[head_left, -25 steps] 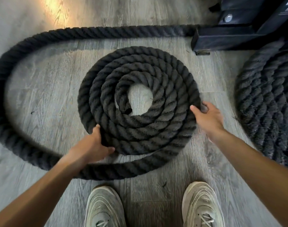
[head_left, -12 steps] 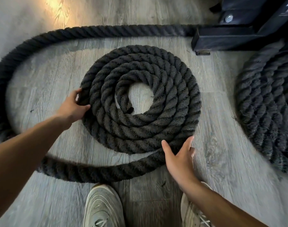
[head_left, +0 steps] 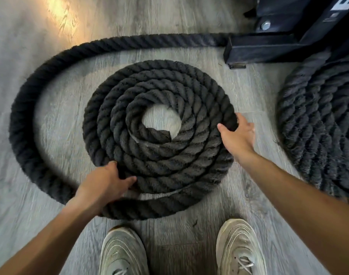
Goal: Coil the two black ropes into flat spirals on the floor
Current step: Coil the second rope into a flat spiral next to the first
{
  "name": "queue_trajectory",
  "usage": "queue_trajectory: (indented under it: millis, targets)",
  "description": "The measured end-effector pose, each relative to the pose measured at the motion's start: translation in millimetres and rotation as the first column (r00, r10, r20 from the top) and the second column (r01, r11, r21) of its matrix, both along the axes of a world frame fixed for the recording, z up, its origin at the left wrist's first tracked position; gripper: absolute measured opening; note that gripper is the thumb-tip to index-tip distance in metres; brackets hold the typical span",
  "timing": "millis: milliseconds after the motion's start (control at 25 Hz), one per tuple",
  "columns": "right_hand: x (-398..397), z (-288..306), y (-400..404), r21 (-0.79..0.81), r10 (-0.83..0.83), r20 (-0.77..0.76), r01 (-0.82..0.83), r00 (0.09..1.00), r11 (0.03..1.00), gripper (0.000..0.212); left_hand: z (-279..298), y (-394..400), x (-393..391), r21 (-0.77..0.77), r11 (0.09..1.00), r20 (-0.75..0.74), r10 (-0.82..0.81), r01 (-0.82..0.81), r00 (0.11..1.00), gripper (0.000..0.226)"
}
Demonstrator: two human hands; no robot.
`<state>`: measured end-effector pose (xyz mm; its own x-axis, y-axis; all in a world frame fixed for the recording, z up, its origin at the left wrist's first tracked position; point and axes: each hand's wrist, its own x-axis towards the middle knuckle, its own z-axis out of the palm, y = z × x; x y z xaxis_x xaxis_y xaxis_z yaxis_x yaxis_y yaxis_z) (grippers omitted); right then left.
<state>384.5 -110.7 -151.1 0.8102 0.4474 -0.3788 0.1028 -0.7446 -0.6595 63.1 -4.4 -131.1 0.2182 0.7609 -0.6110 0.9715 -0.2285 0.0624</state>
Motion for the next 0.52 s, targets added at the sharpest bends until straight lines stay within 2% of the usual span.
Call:
queue_trajectory:
  millis: [80,120,240,360,440,520]
  targets:
    - [-27,-7,-18,0.037,-0.07,-0.016,0.071,0.997,0.997,0.077,10,26,-8,0.074,0.994,0.131,0.073,-0.084,0.989,0.054]
    - [-47,-8,-32,0.035,-0.101,-0.057,0.103,0.993,0.994,0.082,13,42,-11,0.097,0.984,0.203,0.125,-0.147,0.971,0.051]
    - [-115,-5,-77,-0.014,-0.094,-0.199,0.093,0.975,0.996,0.09,7,86,-14,0.126,0.959,0.268,0.214,-0.255,0.939,0.065]
    - [-144,2,-86,-0.03,-0.065,-0.259,0.06,0.964,0.998,0.09,-6,111,-12,0.043,0.935,0.374,0.312,-0.353,0.873,0.068]
    - [-133,5,-77,-0.058,-0.078,-0.287,0.065,0.955,0.996,0.086,-5,110,-13,-0.057,0.891,0.472,0.422,-0.451,0.774,0.067]
    - [-114,11,-64,-0.063,-0.084,-0.312,0.068,0.946,0.996,0.082,-1,100,-14,-0.145,0.837,0.507,0.521,-0.528,0.687,0.068]
